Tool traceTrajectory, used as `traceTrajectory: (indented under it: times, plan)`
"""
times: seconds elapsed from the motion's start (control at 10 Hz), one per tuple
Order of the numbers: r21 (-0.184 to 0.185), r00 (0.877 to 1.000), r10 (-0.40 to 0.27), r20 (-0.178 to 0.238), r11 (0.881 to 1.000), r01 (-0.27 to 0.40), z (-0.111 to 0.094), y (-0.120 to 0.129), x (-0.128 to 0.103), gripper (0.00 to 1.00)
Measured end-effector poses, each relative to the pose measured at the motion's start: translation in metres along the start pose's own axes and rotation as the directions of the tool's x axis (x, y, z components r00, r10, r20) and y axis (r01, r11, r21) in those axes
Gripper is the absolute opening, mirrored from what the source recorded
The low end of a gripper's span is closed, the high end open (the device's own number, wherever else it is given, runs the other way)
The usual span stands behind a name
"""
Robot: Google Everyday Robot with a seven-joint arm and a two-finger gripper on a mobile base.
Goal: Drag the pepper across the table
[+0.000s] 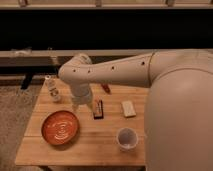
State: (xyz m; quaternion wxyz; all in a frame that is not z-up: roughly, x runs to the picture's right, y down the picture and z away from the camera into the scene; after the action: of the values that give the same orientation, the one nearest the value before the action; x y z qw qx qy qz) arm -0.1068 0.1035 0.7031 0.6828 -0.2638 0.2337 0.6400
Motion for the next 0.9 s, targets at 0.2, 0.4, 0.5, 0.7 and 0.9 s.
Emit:
traceTrajectory:
  times: [0.2, 0.4, 0.5, 0.7, 0.9]
  plan:
    - [0.0, 1.0, 0.0, 0.001, 1.0, 0.0, -0.001, 0.0, 0.0, 0.65]
    - [0.003, 1.0, 0.002, 0.006, 1.0, -0.002, -0.002, -0.001, -0.002, 0.65]
    - [0.005, 1.0, 0.012, 0.011, 1.0, -0.012, -0.005, -0.003, -0.008, 0.65]
    - [0.018, 1.0, 0.017, 0.021, 1.0, -0.018, -0.008, -0.016, -0.03, 0.65]
    - [0.027, 0.999, 0.022, 0.032, 0.999, -0.023, -0.012, -0.041, -0.076, 0.65]
